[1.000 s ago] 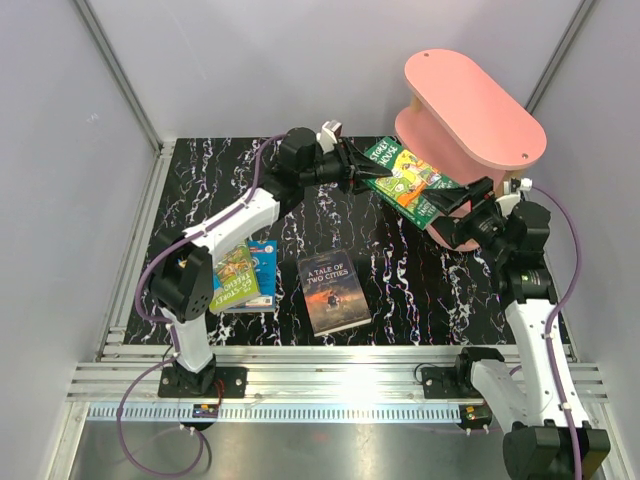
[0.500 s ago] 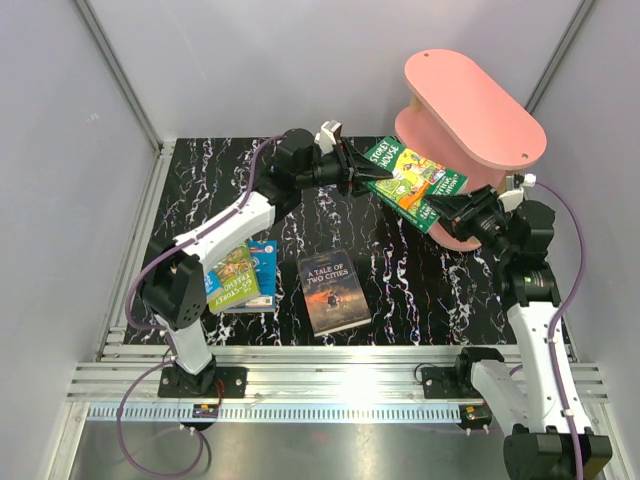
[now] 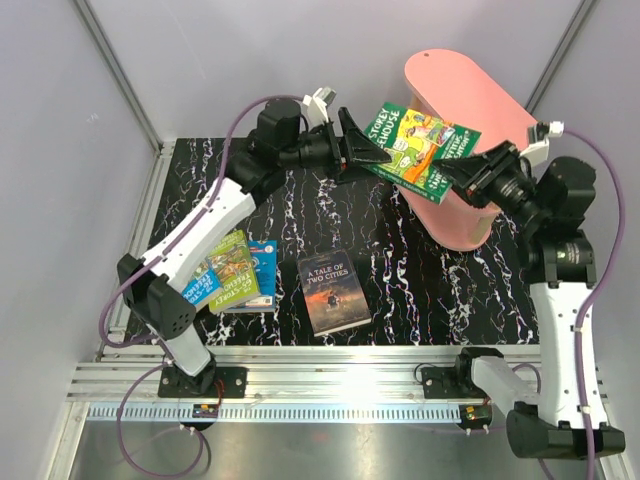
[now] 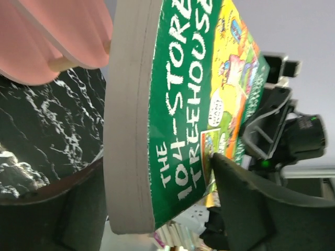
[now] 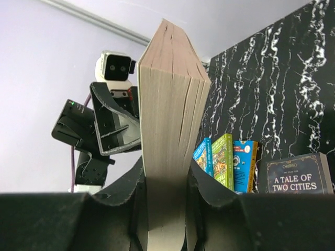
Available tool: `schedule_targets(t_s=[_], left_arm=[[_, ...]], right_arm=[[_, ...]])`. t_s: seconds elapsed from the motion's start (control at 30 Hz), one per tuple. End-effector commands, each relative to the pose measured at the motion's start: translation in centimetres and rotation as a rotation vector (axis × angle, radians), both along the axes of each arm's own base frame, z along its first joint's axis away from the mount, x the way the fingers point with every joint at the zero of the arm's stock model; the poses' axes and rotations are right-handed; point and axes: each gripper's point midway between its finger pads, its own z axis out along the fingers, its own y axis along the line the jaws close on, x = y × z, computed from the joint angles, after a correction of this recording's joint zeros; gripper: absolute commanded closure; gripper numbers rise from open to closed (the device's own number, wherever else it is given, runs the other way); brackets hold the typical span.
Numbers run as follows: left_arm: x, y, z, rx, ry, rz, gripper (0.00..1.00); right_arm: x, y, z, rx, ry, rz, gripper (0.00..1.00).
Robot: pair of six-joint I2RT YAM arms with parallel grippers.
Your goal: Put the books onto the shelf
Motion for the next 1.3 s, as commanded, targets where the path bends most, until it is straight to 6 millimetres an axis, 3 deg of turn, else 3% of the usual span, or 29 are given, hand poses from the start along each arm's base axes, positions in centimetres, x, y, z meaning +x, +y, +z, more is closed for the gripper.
schedule_targets(t_s=[0.0, 0.07, 0.1, 0.17, 0.2, 0.27, 0.3, 0.47, 0.7, 0.9, 1.03, 1.27], left_arm=[[-1.1, 2.5, 0.2, 0.112, -0.106, 0.02, 0.18], [-0.5, 3.7, -0.2, 0.146, -0.106, 0.062, 0.13], [-0.4, 4.1, -0.5, 0.158, -0.101, 0.073, 0.11], [0.2, 5.2, -0.9, 0.18, -0.101, 0.11, 0.07], [0.1, 5.9, -1.0, 0.187, -0.1, 0.126, 0.05], [0.8, 7.4, -1.5, 0.202, -0.09, 0.173, 0.01], [0.6, 8.2, -1.6, 0.205, -0.088, 0.191, 0.01], [1.4, 11.4, -1.9, 0.217, -0.088, 0.266, 0.01], [1.0, 12.0, -3.4, 0.237, -0.066, 0.268, 0.01], [1.4, 12.0, -3.9, 0.237, -0.059, 0.268, 0.01], [1.4, 11.9, -4.5, 0.241, -0.049, 0.265, 0.01], [1.4, 12.4, -5.7, 0.253, -0.029, 0.273, 0.01]], right_arm=[[-1.0, -0.3, 8.6, -0.06, -0.261, -0.012, 1.0], [0.4, -0.5, 9.1, -0.084, -0.259, -0.024, 1.0], [0.2, -0.8, 10.9, -0.11, -0.311, -0.049, 1.0], [2.4, -2.0, 10.5, -0.158, -0.281, -0.118, 1.0], [2.3, -2.4, 11.7, -0.173, -0.305, -0.148, 1.0], [4.1, -4.0, 11.3, -0.22, -0.277, -0.238, 1.0], [4.1, -4.4, 12.1, -0.231, -0.291, -0.261, 1.0], [6.4, -7.6, 11.8, -0.303, -0.255, -0.423, 1.0], [7.2, -12.1, 12.5, -0.364, -0.234, -0.662, 1.0], [9.4, -14.0, 10.4, -0.416, -0.139, -0.696, 1.0], [11.2, -15.0, 7.7, -0.398, -0.039, -0.69, 1.0], [13.0, -13.3, 4.1, -0.341, 0.059, -0.524, 1.0]])
